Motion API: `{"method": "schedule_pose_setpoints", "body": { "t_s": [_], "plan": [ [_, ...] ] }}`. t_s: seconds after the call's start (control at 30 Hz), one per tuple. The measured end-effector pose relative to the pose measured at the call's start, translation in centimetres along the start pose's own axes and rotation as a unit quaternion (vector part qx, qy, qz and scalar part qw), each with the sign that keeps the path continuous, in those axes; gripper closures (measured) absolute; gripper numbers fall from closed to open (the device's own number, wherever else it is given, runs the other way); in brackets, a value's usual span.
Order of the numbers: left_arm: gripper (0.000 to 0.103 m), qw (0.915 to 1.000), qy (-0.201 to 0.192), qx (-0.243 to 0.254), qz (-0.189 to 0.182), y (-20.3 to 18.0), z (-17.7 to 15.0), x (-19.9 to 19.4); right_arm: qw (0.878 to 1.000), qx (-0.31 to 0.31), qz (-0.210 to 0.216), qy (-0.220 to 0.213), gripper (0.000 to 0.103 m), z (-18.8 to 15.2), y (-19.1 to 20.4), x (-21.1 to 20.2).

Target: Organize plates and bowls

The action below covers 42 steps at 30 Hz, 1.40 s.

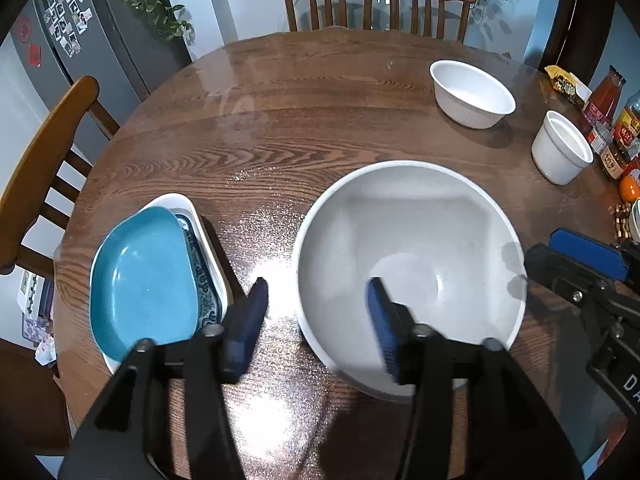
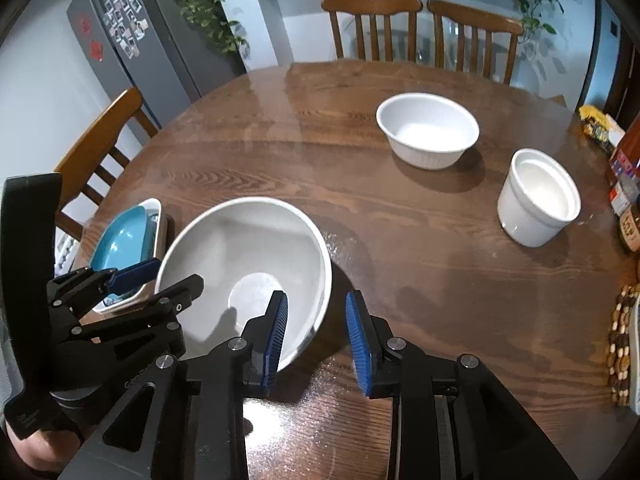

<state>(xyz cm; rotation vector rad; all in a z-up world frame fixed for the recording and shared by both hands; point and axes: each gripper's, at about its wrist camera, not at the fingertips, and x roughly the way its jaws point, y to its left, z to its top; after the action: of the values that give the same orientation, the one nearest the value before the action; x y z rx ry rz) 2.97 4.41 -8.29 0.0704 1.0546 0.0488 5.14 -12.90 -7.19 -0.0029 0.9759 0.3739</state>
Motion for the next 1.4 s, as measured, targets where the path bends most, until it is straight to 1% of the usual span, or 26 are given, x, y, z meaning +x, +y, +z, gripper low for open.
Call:
{"method": "schedule_pose_setpoints", "body": {
  "t_s": [0.03, 0.2, 0.3, 0.4, 0.47, 0.5, 0.53, 0.57, 0.63, 0.7, 0.73, 1.13, 1.4],
  "plan": [
    [0.043, 1.0, -0.003, -0.001, 0.0, 0.1, 0.0, -0.2, 1.0, -0.002, -0.001, -0.004, 0.072, 0.0, 0.1, -0.3],
    [0.042, 0.9999, -0.012, -0.003, 0.001, 0.1, -0.1, -1.2, 1.0, -0.007, -0.002, -0.015, 0.071, -0.2, 0.3, -1.4],
    [0.036, 0.9998, -0.021, -0.002, 0.002, 0.0, -0.1, -2.1, 1.0, -0.009, 0.0, -0.023, 0.071, -0.4, 0.4, -2.1],
    [0.035, 0.9995, -0.031, 0.0, 0.004, -0.1, -0.1, -3.0, 0.999, -0.011, 0.0, -0.03, 0.071, -0.6, 0.5, -2.8],
    [0.032, 0.9993, -0.036, 0.001, 0.005, -0.3, -0.1, -3.5, 0.999, -0.011, 0.001, -0.035, 0.071, -0.7, 0.5, -3.3],
    [0.026, 0.9992, -0.039, 0.002, 0.006, -0.3, -0.1, -3.7, 0.999, -0.011, 0.001, -0.037, 0.071, -0.7, 0.4, -3.5],
    [0.025, 0.999, -0.044, 0.001, 0.007, -0.4, -0.1, -4.0, 0.999, -0.01, 0.001, -0.039, 0.071, -0.7, 0.4, -3.7],
    [0.025, 0.9989, -0.046, 0.001, 0.007, -0.4, -0.1, -4.2, 0.999, -0.01, 0.0, -0.042, 0.071, -0.7, 0.3, -3.9],
    [0.025, 0.9987, -0.051, 0.002, 0.006, -0.5, -0.2, -4.7, 0.999, -0.008, -0.003, -0.047, 0.065, -0.7, 0.2, -4.4],
    [0.025, 0.9984, -0.055, 0.004, 0.005, -0.7, -0.1, -5.1, 0.998, -0.006, -0.007, -0.056, 0.049, -0.9, 0.1, -4.9],
    [0.025, 0.9983, -0.057, 0.005, 0.005, -0.8, -0.2, -5.2, 0.998, -0.006, -0.009, -0.062, 0.047, -1.0, 0.0, -5.2],
    [0.025, 0.9963, -0.083, 0.022, -0.007, -2.8, 0.1, -7.6, 0.996, -0.001, -0.021, -0.09, 0.046, -1.3, -1.1, -7.8],
    [0.025, 0.9944, -0.095, 0.041, -0.02, -4.8, 0.5, -8.7, 0.994, 0.014, -0.034, -0.103, 0.046, -1.8, -3.0, -9.2]
  ]
}}
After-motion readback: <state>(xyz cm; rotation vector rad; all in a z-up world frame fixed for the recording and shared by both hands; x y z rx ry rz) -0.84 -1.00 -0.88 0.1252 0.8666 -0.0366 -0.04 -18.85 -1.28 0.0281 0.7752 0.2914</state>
